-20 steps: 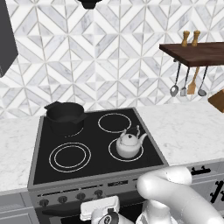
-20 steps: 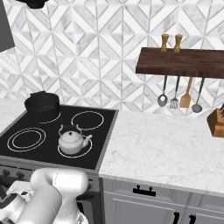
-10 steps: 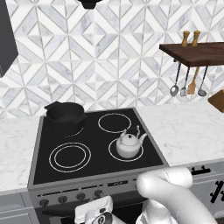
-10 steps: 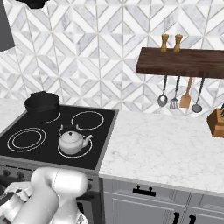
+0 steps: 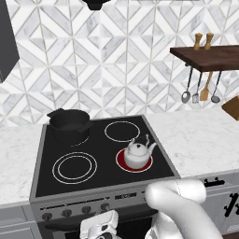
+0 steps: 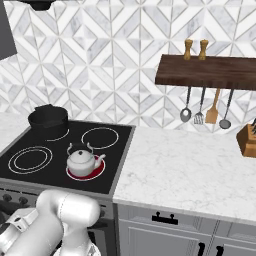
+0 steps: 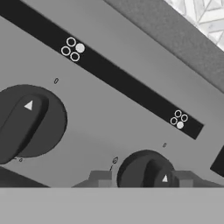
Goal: Pick the kettle from the counter and place it on a stove burner. Then turn the burner on.
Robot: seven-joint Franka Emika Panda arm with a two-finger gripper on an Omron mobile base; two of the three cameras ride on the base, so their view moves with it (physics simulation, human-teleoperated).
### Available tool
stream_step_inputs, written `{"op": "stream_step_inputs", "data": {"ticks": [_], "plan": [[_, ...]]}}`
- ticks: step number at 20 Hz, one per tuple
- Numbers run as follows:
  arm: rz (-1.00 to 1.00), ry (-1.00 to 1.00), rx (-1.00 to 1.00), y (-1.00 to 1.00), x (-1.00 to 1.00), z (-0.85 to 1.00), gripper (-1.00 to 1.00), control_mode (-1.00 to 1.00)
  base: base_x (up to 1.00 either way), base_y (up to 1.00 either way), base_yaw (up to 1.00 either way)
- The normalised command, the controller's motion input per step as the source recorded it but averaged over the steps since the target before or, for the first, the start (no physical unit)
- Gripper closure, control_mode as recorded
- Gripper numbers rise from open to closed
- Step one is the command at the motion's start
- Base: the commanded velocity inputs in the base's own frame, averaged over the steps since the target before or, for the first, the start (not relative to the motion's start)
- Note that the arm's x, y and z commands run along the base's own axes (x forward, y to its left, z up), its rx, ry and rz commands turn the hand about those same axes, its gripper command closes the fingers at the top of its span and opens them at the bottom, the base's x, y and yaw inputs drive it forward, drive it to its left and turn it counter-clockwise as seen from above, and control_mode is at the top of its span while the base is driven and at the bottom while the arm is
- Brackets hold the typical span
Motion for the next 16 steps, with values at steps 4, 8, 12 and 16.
{"op": "stream_step_inputs", "data": {"ticks": [4, 8, 12, 16], "plan": [[0.31, 0.11, -0.49, 0.84, 0.23, -0.20, 1.00, -1.00, 0.00, 0.00, 0.00], [0.35, 0.12, -0.49, 0.84, 0.15, -0.11, 1.00, -1.00, 0.00, 0.00, 0.00], [0.19, -0.02, -0.24, 0.45, -0.01, 0.01, 1.00, -1.00, 0.00, 0.00, 0.00], [0.00, 0.00, 0.00, 0.00, 0.00, 0.00, 1.00, -1.00, 0.00, 0.00, 0.00]]}}
